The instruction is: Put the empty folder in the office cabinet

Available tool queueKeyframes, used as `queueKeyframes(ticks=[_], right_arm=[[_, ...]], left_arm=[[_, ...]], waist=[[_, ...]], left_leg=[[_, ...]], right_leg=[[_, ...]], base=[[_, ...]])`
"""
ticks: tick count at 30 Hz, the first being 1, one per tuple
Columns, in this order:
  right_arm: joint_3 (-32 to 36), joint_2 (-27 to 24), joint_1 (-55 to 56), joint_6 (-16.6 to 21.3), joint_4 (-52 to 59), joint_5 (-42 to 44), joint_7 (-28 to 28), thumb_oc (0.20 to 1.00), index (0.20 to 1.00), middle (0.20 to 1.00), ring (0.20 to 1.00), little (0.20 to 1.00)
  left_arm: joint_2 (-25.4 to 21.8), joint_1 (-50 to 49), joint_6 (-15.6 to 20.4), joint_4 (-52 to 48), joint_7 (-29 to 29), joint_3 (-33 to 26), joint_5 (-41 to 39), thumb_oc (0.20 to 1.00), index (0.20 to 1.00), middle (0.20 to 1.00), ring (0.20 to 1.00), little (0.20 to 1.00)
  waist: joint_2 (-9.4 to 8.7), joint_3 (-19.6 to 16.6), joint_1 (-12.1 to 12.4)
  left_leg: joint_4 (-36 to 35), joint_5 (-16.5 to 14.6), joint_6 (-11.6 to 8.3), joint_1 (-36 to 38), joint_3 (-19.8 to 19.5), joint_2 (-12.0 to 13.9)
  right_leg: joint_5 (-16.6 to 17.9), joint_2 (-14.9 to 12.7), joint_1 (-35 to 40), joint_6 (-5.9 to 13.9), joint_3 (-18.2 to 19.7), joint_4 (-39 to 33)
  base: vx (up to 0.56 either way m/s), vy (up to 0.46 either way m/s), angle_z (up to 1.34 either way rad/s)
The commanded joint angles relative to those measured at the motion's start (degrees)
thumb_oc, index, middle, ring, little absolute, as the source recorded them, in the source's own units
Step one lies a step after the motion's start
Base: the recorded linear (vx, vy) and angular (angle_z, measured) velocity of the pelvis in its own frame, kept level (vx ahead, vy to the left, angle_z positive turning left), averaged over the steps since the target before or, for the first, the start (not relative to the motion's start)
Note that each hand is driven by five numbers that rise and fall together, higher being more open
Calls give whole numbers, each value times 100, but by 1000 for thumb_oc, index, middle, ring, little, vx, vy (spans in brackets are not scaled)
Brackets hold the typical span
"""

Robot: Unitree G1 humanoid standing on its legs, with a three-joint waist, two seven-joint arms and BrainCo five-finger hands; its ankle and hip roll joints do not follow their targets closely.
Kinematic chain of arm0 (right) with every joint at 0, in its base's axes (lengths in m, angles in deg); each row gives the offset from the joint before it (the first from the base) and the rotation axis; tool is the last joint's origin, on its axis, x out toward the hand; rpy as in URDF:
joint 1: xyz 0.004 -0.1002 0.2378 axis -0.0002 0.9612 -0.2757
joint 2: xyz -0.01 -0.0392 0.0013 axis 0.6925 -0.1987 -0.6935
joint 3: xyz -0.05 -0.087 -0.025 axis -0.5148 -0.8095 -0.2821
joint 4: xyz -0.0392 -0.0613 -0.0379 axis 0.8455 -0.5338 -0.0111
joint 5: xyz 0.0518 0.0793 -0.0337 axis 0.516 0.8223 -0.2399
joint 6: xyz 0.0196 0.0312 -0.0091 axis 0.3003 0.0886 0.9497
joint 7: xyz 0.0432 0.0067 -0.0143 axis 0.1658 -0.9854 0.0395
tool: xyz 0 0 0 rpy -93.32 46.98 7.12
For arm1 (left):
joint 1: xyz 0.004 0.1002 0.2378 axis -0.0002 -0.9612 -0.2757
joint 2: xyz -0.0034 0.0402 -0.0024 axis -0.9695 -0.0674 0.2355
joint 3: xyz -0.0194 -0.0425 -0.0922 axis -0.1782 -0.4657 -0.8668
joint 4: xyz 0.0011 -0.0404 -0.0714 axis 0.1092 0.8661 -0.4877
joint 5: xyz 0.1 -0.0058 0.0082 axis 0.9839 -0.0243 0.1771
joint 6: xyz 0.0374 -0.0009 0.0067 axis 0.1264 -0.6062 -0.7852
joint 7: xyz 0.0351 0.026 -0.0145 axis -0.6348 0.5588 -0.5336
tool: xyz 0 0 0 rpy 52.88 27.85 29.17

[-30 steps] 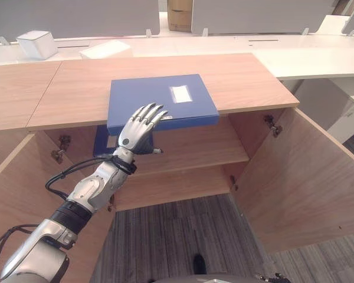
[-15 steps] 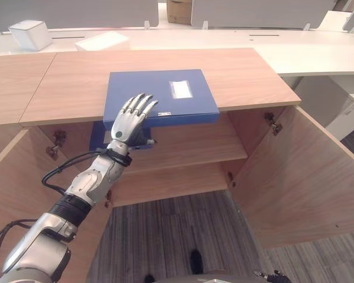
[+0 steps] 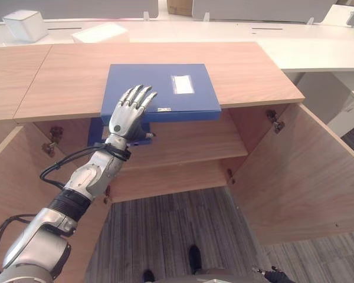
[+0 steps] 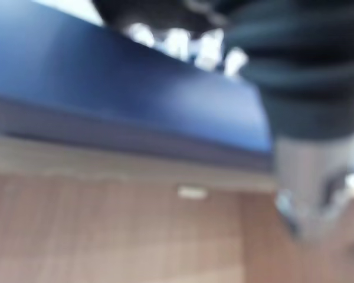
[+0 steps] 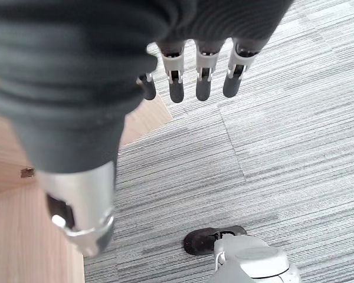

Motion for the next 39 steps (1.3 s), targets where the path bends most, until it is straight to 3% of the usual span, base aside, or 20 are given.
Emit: queueKeyframes(ticks=[1,15,16,18,19,20,23,33,39], right_arm=[[-249,-10,-298,104,-111,228,151,1000,1000,1000,1000,1000],[-223,-3,-443,75,-135,396,170,1000,1000,1000,1000,1000],[-220,-2,-461,67,-144,411,167,1000,1000,1000,1000,1000],[-221,3,-480,62,-147,413,159,1000,1000,1000,1000,1000],[-221,4,-481,62,-147,413,160,1000,1000,1000,1000,1000],[-218,-5,-491,57,-151,413,157,1000,1000,1000,1000,1000],[-202,-18,-510,69,-147,431,163,1000,1000,1000,1000,1000],[-144,-14,-499,118,-134,510,166,1000,1000,1000,1000,1000],[-103,-45,-437,112,-88,458,155,1000,1000,1000,1000,1000]], left_arm=[[-290,797,-100,260,-254,-256,157,1000,1000,1000,1000,1000],[-195,1027,-270,466,-240,-241,77,1000,1000,1000,1000,1000],[-212,1043,-278,480,-226,-230,69,928,928,928,928,928],[-284,1071,-295,495,-205,-218,79,548,548,548,548,548],[-284,1071,-295,496,-205,-217,78,520,520,520,520,520],[-342,1092,-300,520,-193,-192,90,373,373,373,373,373],[-425,1113,-318,557,-194,-169,126,200,200,200,200,200],[-973,903,-361,618,-303,-375,224,200,200,200,200,200],[-946,746,-303,411,-438,-728,-94,200,200,200,200,200]], waist=[[-72,-16,-40],[-81,-16,-26],[-87,-16,-18],[-94,-18,-7],[-95,-19,-5],[-86,-21,-10],[-83,-20,-7],[-67,-128,7],[-29,-170,42]], left_leg=[[-58,-192,-134,-364,-330,194],[-58,-98,-122,-547,-268,236],[-58,-83,-123,-558,-249,244],[-58,-69,-127,-568,-207,275],[-58,-69,-127,-568,-205,275],[-58,-58,-131,-576,-197,288],[-58,-44,-130,-594,-176,302],[-58,-59,-143,-529,-28,342],[-58,-105,-145,-367,-57,295]], right_leg=[[-417,-180,373,511,8,30],[-351,-121,134,517,100,30],[-340,-110,125,515,117,30],[-325,-88,90,518,144,30],[-325,-88,89,518,146,30],[-324,-82,72,515,154,30],[-314,-64,40,514,186,30],[-295,-18,29,523,312,30],[-331,-82,202,518,248,30]], base=[[-35,-10,-3],[-19,-15,-5],[-21,-34,-6],[-14,-28,-10],[-5,-20,-9],[-10,-19,-6],[-11,-11,-6],[-1,-2,-7],[5,18,-4]])
